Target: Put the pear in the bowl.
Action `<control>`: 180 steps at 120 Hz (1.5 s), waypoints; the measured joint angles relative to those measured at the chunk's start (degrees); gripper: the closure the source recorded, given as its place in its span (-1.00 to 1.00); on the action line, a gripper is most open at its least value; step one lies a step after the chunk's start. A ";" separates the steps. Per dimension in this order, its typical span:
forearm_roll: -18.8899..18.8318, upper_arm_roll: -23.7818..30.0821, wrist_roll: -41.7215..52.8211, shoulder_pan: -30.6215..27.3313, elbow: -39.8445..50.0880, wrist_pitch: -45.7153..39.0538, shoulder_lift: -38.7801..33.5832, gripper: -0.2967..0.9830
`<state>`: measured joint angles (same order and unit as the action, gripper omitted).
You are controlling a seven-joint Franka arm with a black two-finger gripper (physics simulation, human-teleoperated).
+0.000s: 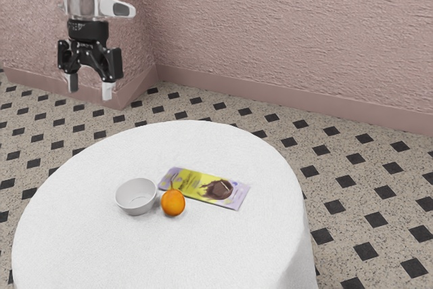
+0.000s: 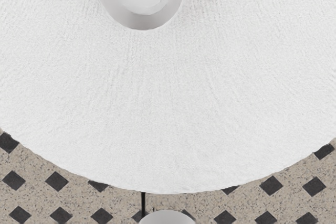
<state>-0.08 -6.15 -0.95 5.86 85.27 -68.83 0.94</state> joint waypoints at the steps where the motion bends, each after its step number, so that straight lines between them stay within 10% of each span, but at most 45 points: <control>1: 0.00 -0.01 -0.02 0.00 0.04 -0.78 0.00 -0.54; 45: 0.38 1.11 -0.29 -2.20 1.84 -16.39 0.90 -0.54; 100: 1.42 4.25 -0.42 -0.42 26.77 -47.62 9.20 -0.54; 180: 6.48 7.99 -0.09 -0.49 33.46 -64.67 17.52 -0.54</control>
<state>6.40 1.84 -1.04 5.36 118.73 -133.50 18.46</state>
